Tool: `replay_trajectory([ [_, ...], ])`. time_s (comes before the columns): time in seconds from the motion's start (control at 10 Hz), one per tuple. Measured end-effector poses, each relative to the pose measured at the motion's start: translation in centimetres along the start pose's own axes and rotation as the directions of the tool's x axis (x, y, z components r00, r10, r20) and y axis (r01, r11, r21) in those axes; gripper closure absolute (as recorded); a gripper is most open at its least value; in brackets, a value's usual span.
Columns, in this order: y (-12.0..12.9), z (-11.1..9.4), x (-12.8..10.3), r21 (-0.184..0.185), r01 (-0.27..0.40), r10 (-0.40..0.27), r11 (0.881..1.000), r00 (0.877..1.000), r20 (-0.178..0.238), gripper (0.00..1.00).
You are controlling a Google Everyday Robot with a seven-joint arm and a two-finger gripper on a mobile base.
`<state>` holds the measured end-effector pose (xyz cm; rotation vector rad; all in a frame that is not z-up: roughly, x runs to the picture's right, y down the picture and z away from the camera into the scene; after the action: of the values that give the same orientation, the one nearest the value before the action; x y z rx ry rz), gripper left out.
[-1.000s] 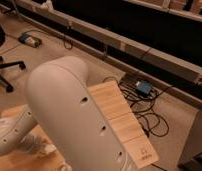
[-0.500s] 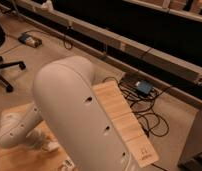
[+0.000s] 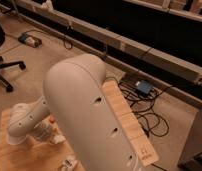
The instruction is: Wipe the white sponge on the table
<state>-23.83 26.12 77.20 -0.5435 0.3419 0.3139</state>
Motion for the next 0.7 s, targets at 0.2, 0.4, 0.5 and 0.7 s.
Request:
replay_trajectory([
  [0.2,0.0,0.3,0.6,-0.005,-0.02,0.02,1.0,1.0,-0.008,1.0],
  [0.4,1.2,0.9,1.6,-0.014,-0.038,0.038,0.999,0.999,-0.016,1.0],
  [0.5,2.0,1.0,1.9,-0.016,-0.039,0.039,0.999,0.999,-0.017,1.0],
  [0.7,4.5,1.1,2.2,-0.021,-0.027,0.026,0.999,1.0,-0.013,1.0],
])
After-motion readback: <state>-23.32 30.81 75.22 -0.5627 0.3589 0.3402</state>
